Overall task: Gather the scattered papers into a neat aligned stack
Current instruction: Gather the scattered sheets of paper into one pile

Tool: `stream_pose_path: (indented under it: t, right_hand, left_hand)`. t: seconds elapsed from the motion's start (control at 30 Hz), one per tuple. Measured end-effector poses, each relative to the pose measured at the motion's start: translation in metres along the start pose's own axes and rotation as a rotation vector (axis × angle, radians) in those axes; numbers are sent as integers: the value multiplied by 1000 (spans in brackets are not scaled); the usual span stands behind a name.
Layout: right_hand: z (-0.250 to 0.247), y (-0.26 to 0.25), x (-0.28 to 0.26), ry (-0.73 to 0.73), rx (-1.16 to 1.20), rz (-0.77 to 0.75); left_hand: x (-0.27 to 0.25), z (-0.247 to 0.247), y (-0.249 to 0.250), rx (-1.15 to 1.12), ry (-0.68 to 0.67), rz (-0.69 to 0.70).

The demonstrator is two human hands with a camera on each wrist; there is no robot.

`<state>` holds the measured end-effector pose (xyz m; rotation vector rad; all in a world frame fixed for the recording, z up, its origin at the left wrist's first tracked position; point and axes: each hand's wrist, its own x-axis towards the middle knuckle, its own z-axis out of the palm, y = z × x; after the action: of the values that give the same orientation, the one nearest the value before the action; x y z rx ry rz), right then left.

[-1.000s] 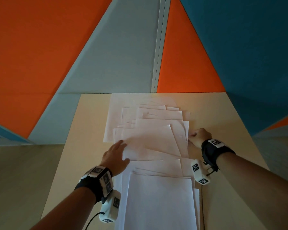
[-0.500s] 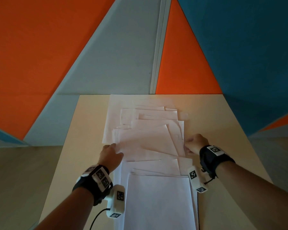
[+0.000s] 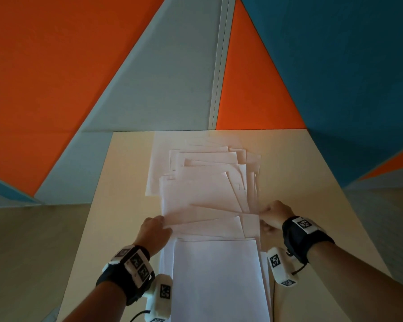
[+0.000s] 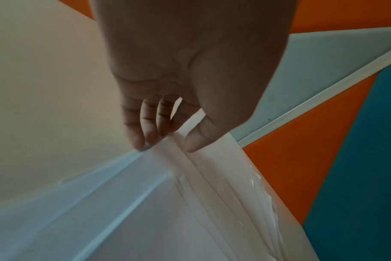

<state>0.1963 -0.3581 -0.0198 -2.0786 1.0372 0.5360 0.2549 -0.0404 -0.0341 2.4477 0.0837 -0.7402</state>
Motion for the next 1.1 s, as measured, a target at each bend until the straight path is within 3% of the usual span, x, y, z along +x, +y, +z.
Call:
stream_pose_path:
  t: [0.2,0.33,0.47,0.6,0.7,0.83,0.93,1.1]
  right_hand:
    - [20,10,-9,-4,181,-108]
    - [11,23,-17,55,89,-122]
    - [4,37,-31,18,17,-45]
    - [18,41,-40,-70,134,-61]
    - [24,40,-45,-46,248,-106]
    - [16,56,-58,49,57,-120]
    - [16,71,-72,10,-53,-43]
    - [36,74,-87,-100,173,-17]
  left_hand:
    - [-15,8,12,-35,-47,50]
    - [-24,2,-1,-14,25,-48]
    - [-38,8,-17,-2,22,-144]
    - [-47,18,-10,-31,12,-62]
    - [-50,18,-4,-70,22,-28]
    - [-64,17,-18,-37,50,-51]
    - [-82,22,-29,22,-12,-56]
    - [-100,34,-28,-43,-57,-32]
